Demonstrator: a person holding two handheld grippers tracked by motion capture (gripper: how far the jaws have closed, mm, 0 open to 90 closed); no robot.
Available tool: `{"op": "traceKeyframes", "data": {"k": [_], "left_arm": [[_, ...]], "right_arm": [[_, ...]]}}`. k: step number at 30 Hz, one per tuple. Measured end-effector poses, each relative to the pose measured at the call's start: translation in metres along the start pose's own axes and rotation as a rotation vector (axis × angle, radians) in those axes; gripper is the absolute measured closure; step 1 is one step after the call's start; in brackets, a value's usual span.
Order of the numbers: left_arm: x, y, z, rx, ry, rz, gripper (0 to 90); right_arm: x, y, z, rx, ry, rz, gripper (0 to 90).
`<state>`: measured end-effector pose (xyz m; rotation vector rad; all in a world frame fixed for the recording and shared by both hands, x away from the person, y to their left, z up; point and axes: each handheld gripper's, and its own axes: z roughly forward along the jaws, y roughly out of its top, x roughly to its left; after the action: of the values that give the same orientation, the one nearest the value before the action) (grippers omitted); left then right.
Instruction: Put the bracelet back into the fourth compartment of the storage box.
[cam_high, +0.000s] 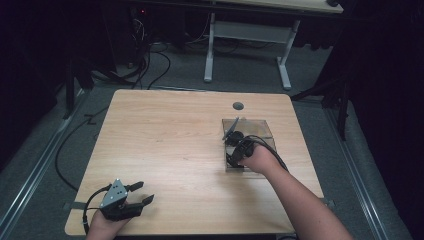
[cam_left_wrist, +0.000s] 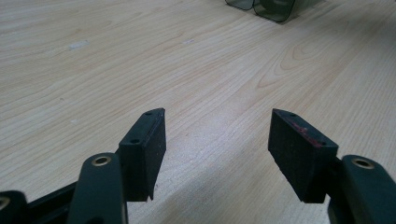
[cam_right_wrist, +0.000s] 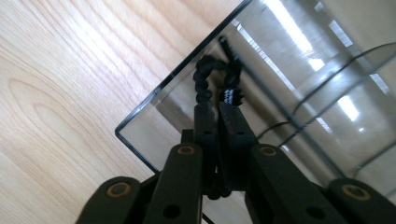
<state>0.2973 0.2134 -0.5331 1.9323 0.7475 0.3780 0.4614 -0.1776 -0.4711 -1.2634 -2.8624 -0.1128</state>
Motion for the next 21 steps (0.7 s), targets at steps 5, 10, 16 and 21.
{"op": "traceKeyframes", "data": {"k": [5, 10, 16, 21], "left_arm": [[0.000, 0.000, 0.000, 0.000, -0.001, 0.001, 37.2], [0.000, 0.000, 0.000, 0.000, 0.000, 0.002, 37.2], [0.000, 0.000, 0.000, 0.005, 0.000, 0.004, 37.2], [0.000, 0.000, 0.000, 0.003, 0.002, 0.003, 37.2]], "right_arm": [[0.001, 0.000, 0.005, -0.004, 0.001, 0.003, 89.0], [0.001, -0.001, 0.005, -0.002, -0.002, 0.008, 88.9], [-0.001, -0.005, -0.012, -0.052, 0.000, 0.023, 87.3], [-0.004, -0.012, -0.020, -0.061, 0.004, 0.028, 86.5]]}}
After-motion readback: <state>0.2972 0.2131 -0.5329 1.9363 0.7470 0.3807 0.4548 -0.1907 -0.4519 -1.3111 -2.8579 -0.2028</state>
